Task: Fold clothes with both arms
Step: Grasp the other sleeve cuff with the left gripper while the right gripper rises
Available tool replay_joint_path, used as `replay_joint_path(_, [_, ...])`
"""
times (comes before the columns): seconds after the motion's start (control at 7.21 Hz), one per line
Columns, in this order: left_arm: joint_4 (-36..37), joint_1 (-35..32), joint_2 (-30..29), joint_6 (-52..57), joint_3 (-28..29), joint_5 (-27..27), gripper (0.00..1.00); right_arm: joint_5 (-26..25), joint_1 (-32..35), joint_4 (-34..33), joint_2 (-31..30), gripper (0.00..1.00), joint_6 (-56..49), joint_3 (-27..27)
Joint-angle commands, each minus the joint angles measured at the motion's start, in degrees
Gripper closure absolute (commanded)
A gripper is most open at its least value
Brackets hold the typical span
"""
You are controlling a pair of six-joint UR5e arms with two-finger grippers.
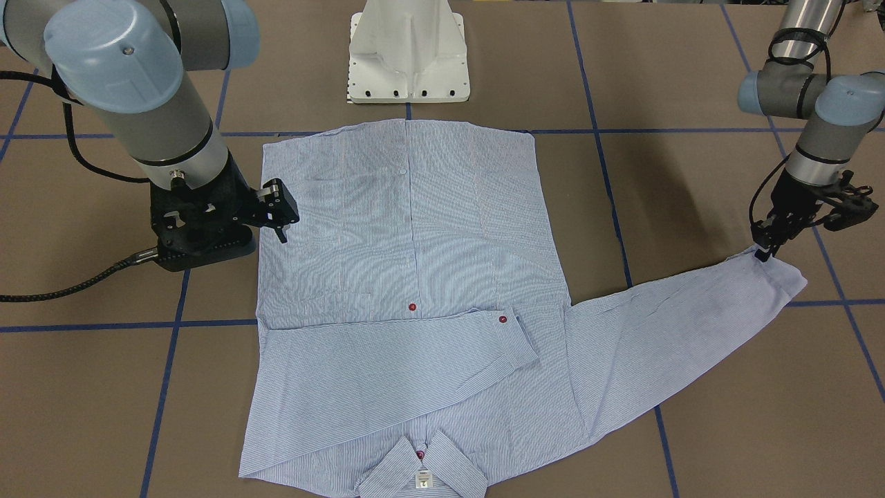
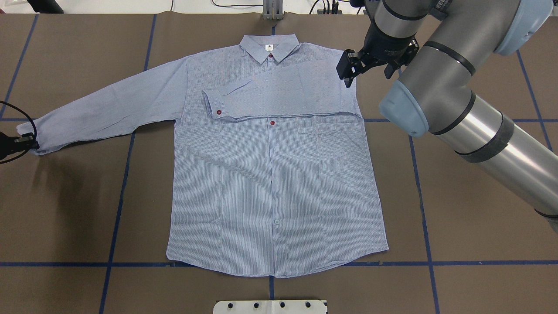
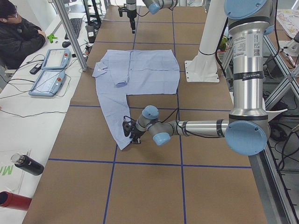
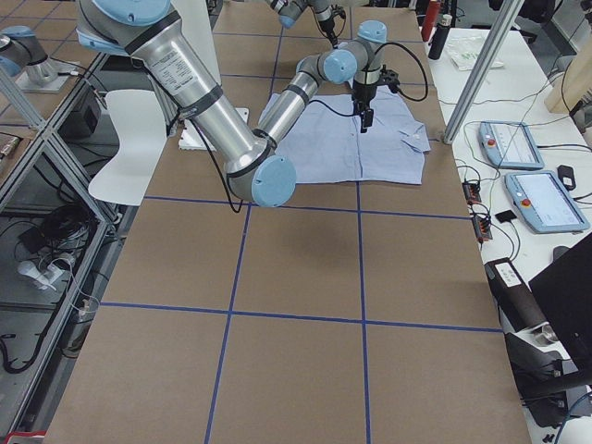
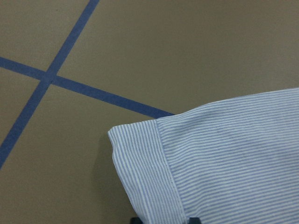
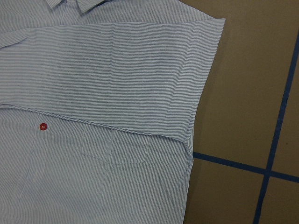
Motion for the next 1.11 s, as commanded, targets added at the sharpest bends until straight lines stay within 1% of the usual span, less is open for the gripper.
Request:
replay_joint_path(0.0, [0.17,-0.09,0.33,-0.29,-2.04,-0.42,1.00,0.02,0.09,-0.01,-0.09,0.01,-0.01,0.00])
replay_joint_path(0.14, [1.31,-0.18,0.68,-0.29,-3.97,-1.82,1.00,0.28,0.78,-0.01,-0.96,0.00,-0.01,0.44])
replay_joint_path(0.28, [1.67,-0.70,0.77,-0.29,-6.51,-4.61,1.00,0.46,1.31,-0.01,-2.97,0.01,-0.01,1.92])
replay_joint_path(0.42, [1.93,-0.96,1.03,-0.29,-9.41,-6.29,1.00,0.55,2.10,-0.10,-4.30,0.00,-0.01,2.72])
replay_joint_path(0.55, [4.46,-2.45,0.86,-0.29,-11.79,-7.88,1.00,0.46,2.81,-0.10,-5.62,0.00,-0.01,2.99])
replay_joint_path(0.69, [9.96,-4.98,0.25,-0.21,-16.86,-10.68,1.00,0.29,3.07,-1.14,-6.67,0.00,0.34,3.08])
replay_joint_path(0.83, [17.50,-8.06,-0.80,0.14,-22.65,-14.80,1.00,-0.06,3.95,-3.85,-6.68,0.00,0.34,2.99])
replay_joint_path(0.97, [25.58,-8.70,-4.03,0.32,-27.84,-16.06,1.00,-0.15,5.35,-3.96,-7.90,0.00,-0.01,2.99])
